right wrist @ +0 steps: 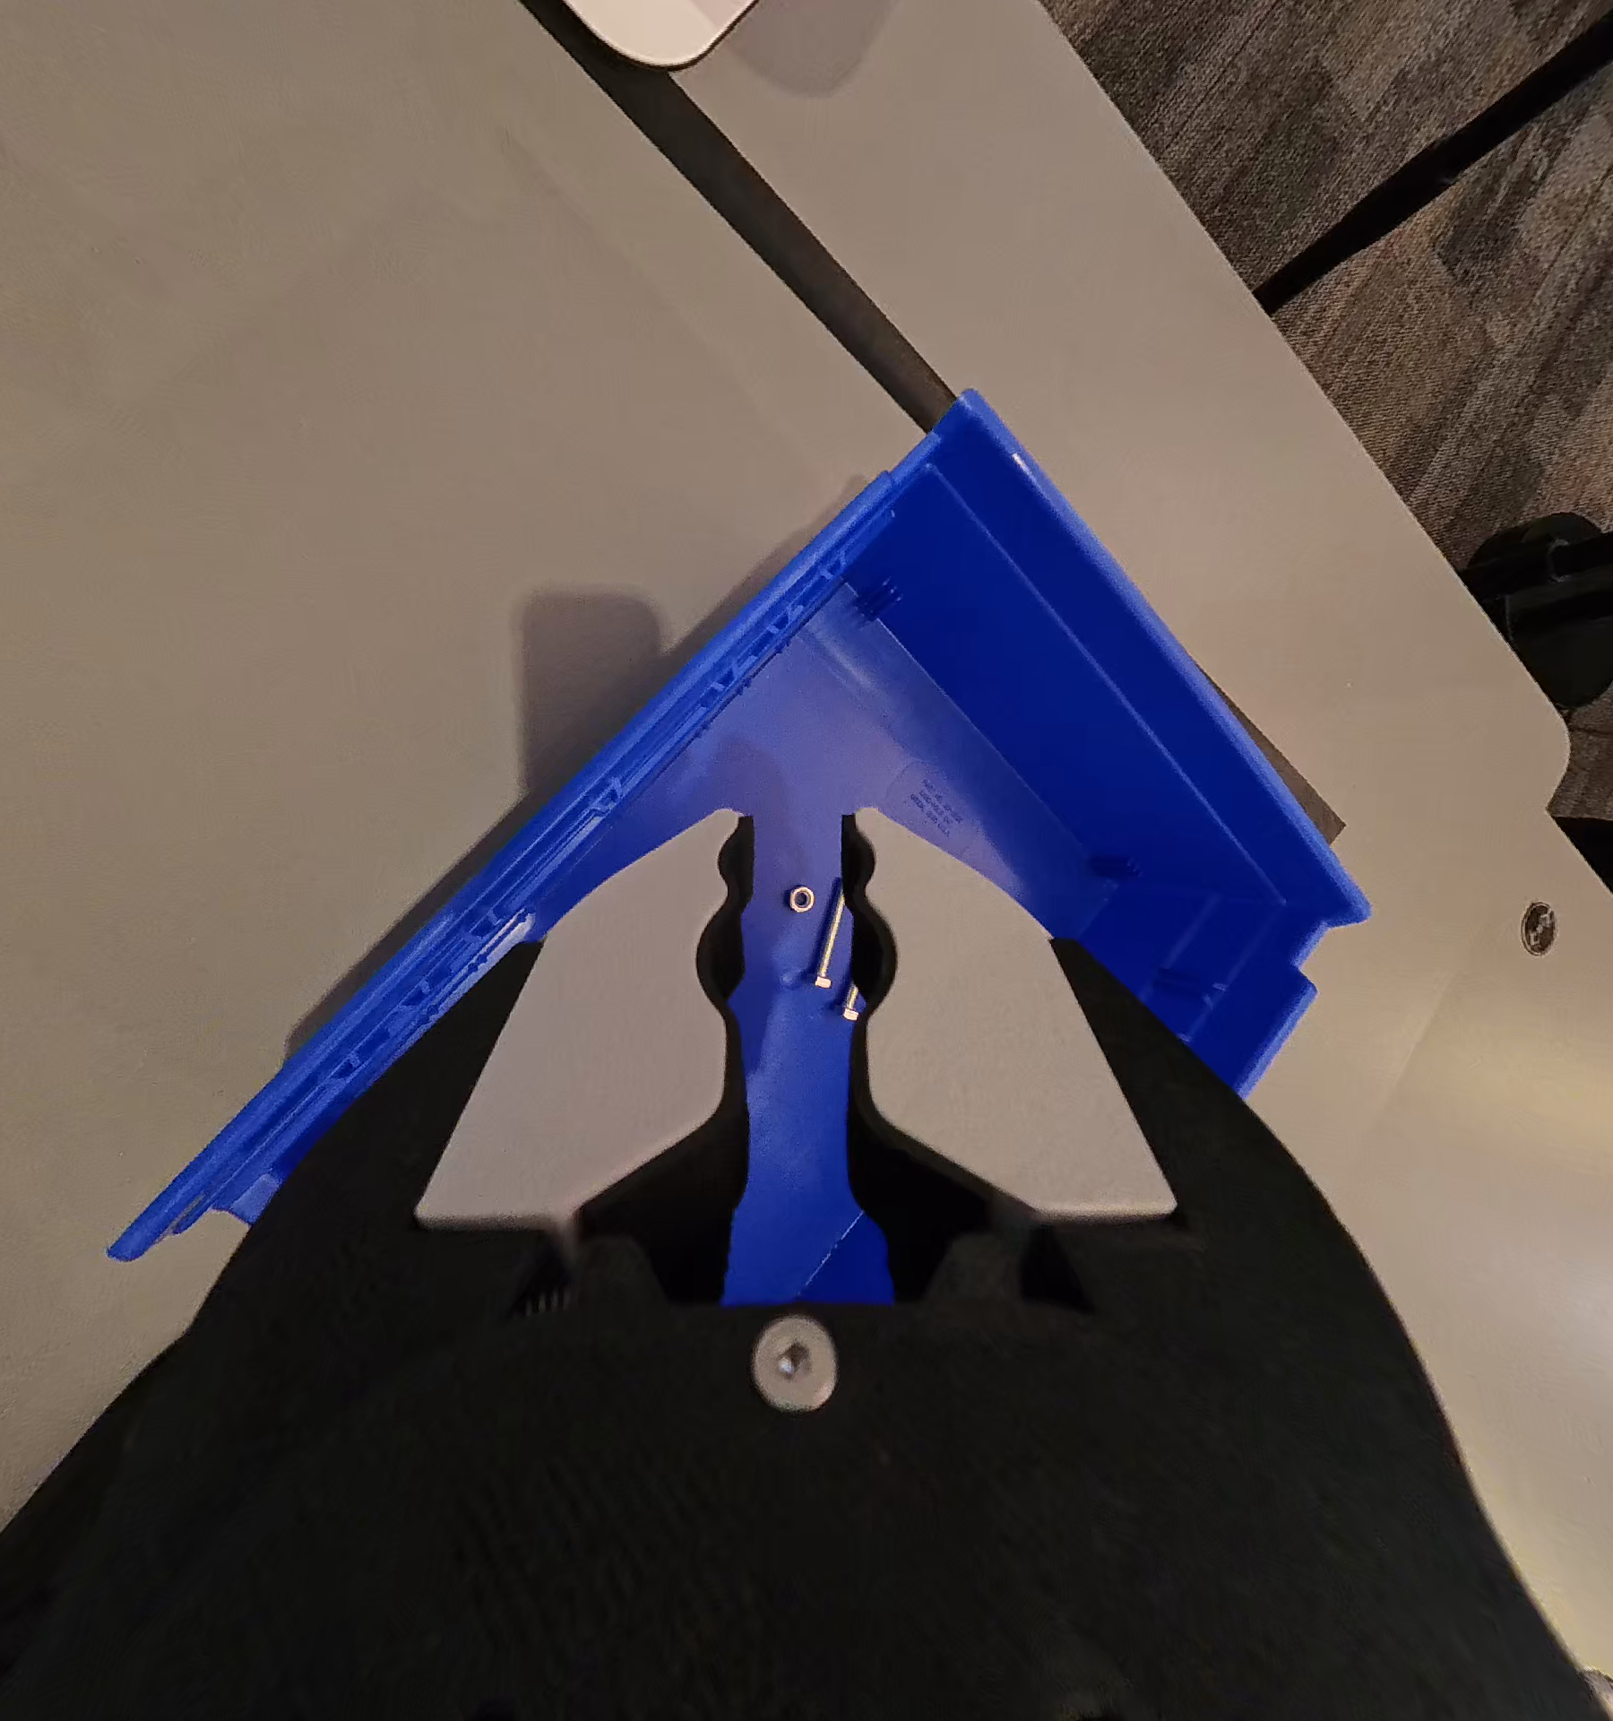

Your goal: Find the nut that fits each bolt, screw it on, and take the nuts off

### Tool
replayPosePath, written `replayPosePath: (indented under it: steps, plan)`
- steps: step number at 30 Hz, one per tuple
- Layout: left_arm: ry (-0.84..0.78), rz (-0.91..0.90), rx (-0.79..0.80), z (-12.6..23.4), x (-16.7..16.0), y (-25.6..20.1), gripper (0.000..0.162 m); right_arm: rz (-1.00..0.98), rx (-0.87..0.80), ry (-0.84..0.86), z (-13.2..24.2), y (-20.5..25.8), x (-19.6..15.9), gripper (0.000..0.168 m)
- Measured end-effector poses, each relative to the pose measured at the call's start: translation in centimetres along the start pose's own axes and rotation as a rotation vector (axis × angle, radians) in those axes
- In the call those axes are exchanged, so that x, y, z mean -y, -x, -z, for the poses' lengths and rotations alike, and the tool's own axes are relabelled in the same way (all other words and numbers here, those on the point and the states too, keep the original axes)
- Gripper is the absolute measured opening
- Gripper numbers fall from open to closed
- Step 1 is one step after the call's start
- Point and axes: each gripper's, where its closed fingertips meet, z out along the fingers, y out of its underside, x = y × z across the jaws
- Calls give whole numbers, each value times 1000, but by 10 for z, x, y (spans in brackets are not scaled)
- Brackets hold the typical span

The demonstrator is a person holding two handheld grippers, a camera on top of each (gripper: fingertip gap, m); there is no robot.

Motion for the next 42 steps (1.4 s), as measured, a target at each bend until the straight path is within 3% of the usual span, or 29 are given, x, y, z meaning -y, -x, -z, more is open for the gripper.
replayPosePath:
  steps: [10,14,18,22,26,28,31,35,42]
  plan:
    - [6,10,-28,-9,1,0,8,17,-1,21,-4,4,-1,19]
    - [-16,-21,21,6,0,6,8,21,-16,25,-3,3,0,18]
    - [-316,-15,-41,70,28,-9,8,-3,-68,-22,9,-1,10,16]
    - [-813,-154,-332,169,71,-91,8,-10,-66,-253,40,15,52,16]
    - [-1125,-466,-767,239,72,-215,7,50,202,-783,108,86,126,16]
    - [-1168,-552,-849,245,68,-259,7,111,432,-1001,148,135,144,16]
    - [-1102,-585,-880,231,63,-298,7,104,697,-1162,188,176,149,16]
    - [-1087,-647,-929,229,51,-329,7,42,950,-1193,200,197,150,14]
    - [-1086,-671,-954,232,44,-339,7,80,1051,-1145,180,227,153,13]
